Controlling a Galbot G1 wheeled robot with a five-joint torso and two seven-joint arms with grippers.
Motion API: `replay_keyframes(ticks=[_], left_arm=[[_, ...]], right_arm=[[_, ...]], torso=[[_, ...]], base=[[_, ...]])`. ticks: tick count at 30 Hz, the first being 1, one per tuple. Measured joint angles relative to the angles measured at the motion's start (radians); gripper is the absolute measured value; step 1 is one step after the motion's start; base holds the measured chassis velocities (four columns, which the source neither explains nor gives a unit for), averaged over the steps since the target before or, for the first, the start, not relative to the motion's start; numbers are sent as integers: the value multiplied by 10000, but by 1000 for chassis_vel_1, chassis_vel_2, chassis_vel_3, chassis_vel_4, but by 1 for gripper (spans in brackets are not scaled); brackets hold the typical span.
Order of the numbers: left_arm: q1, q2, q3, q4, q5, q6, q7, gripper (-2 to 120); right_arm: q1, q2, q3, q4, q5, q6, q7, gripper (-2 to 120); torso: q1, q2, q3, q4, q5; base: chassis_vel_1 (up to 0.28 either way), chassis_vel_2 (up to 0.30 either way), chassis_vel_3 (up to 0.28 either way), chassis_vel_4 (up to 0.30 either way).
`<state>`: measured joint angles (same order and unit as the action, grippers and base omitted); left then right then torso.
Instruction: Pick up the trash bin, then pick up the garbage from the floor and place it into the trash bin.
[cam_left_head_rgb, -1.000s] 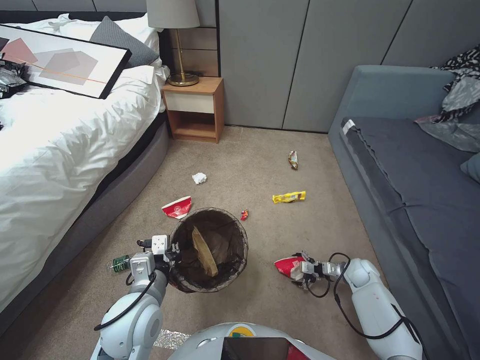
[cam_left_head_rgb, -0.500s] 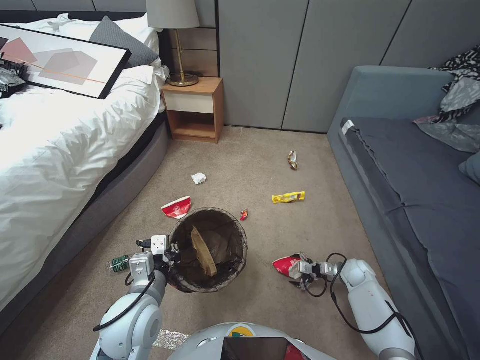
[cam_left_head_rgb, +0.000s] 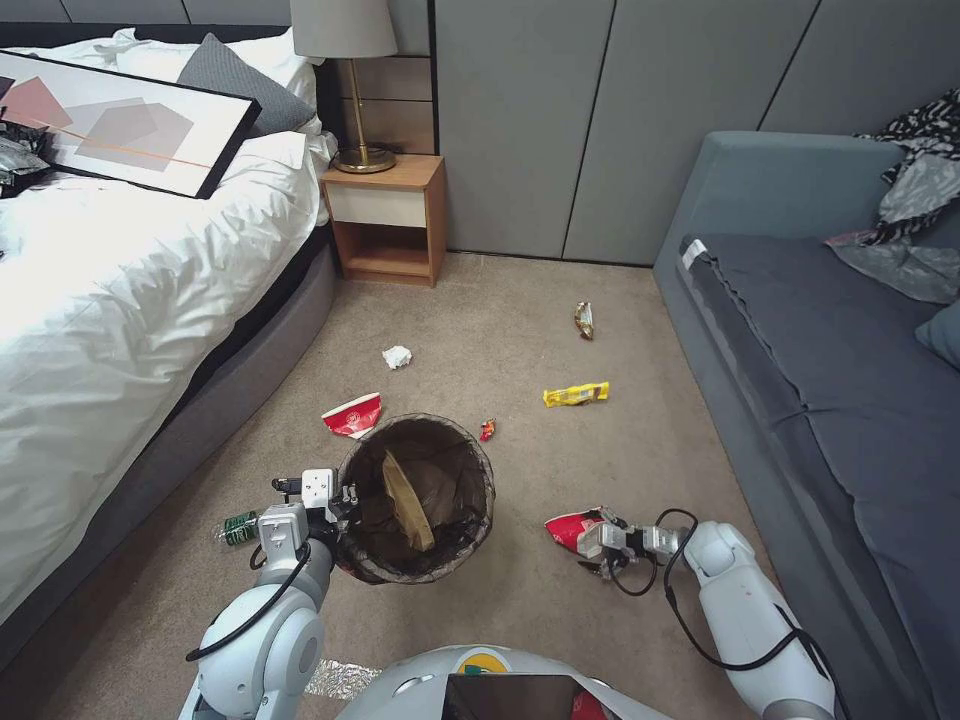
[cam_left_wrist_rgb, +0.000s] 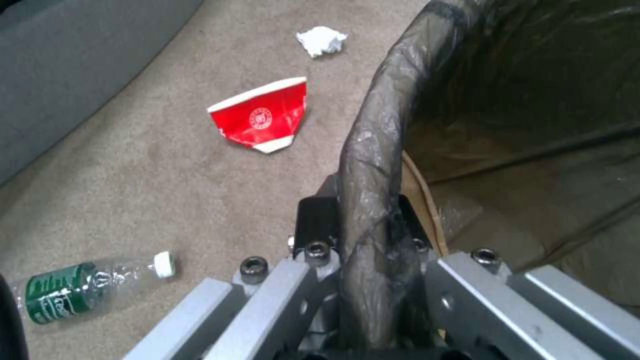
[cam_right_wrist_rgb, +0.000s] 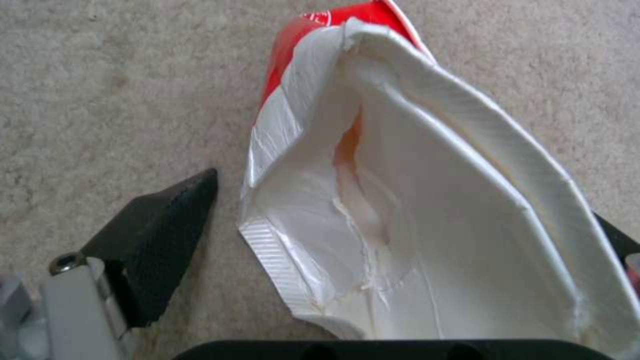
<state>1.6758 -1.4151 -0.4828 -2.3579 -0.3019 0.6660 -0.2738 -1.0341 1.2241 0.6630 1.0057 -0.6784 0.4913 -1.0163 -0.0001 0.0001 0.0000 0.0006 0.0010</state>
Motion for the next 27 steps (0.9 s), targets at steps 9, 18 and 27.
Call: replay_keyframes(ticks=[9, 18, 27], left_arm=[[-14, -3, 9, 0, -2, 0, 6, 3], [-35, 4, 2, 58, -2, 0, 16, 3], [-70, 2, 30, 89, -3, -6, 28, 3]], right_arm=[[-73, -98, 47, 42, 143, -13, 2, 79], [-319, -252, 128, 394, 404, -52, 72, 65], [-376, -317, 217, 438, 580, -48, 91, 28]], torso=[[0, 0, 0, -8, -8], [1, -2, 2, -1, -3], [1, -2, 2, -5, -8]], base=[[0, 0, 0, 0], [0, 0, 0, 0], [0, 0, 0, 0]])
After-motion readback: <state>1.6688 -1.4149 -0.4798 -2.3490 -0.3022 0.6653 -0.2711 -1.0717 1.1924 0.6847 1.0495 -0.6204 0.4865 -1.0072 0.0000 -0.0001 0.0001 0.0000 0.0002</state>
